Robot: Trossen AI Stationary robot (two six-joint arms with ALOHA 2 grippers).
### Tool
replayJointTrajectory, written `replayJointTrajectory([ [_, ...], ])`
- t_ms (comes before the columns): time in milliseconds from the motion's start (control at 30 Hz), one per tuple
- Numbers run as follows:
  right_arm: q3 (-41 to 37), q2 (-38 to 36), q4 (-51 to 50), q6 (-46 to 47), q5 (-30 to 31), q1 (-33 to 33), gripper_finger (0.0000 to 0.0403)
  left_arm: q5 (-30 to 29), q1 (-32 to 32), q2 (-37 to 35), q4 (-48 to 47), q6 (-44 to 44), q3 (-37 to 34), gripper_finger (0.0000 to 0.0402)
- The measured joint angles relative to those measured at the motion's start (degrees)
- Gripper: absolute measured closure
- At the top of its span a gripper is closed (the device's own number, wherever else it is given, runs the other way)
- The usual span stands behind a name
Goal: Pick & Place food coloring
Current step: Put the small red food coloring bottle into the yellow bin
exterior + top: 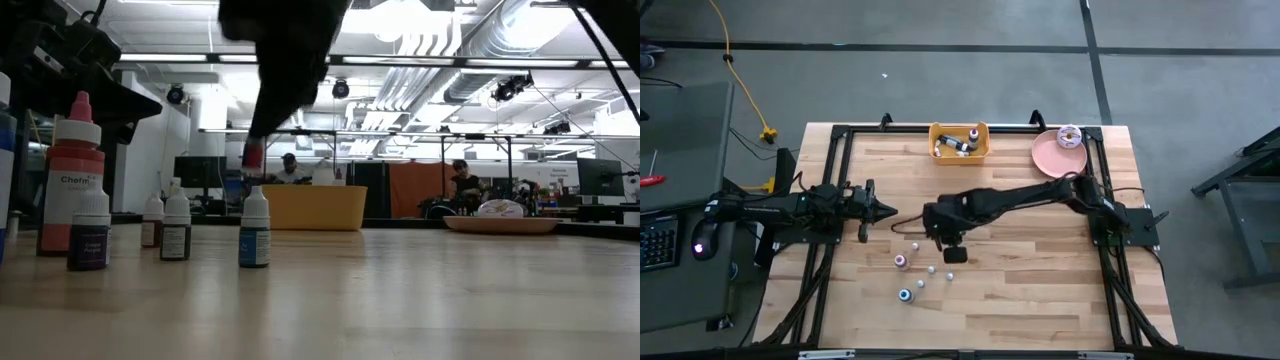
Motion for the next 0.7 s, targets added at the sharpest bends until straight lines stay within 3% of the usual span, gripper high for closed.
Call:
replayJointTrajectory([
  [433,0.02,-12.72,-0.61,3.26,13.37,-3.39,0.0359,-0.07,0.00,0.02,0.00,0.01,-0.01,0.0401],
  [700,0.04,-13.98,0.29,11.65,22.13,-8.01,0.0359,-0.09,0.02,0.02,0.00,0.02,-0.02,0.0401],
])
